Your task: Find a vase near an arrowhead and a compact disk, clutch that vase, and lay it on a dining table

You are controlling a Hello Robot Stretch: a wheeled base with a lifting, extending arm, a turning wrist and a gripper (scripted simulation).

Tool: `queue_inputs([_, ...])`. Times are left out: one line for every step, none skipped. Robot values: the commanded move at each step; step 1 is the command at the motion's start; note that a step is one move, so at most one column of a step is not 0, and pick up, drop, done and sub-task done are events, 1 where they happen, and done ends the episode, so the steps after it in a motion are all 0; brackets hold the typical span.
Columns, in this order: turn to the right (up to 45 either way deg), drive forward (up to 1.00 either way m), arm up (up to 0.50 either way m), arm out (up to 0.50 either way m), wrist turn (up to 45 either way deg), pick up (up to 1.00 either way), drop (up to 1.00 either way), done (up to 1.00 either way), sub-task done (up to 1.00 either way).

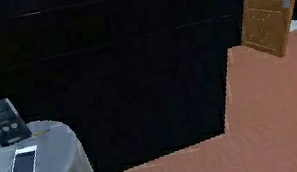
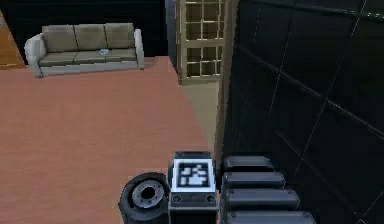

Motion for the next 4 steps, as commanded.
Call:
queue_inputs([-45.0,0.00,0.00,0.00,0.0,0.00,0.00,0.00,0.00])
queue_inputs([-45.0,0.00,0.00,0.00,0.0,0.00,0.00,0.00,0.00])
queue_inputs([-9.0,0.00,0.00,0.00,0.0,0.00,0.00,0.00,0.00])
queue_inputs([45.0,0.00,0.00,0.00,0.0,0.00,0.00,0.00,0.00])
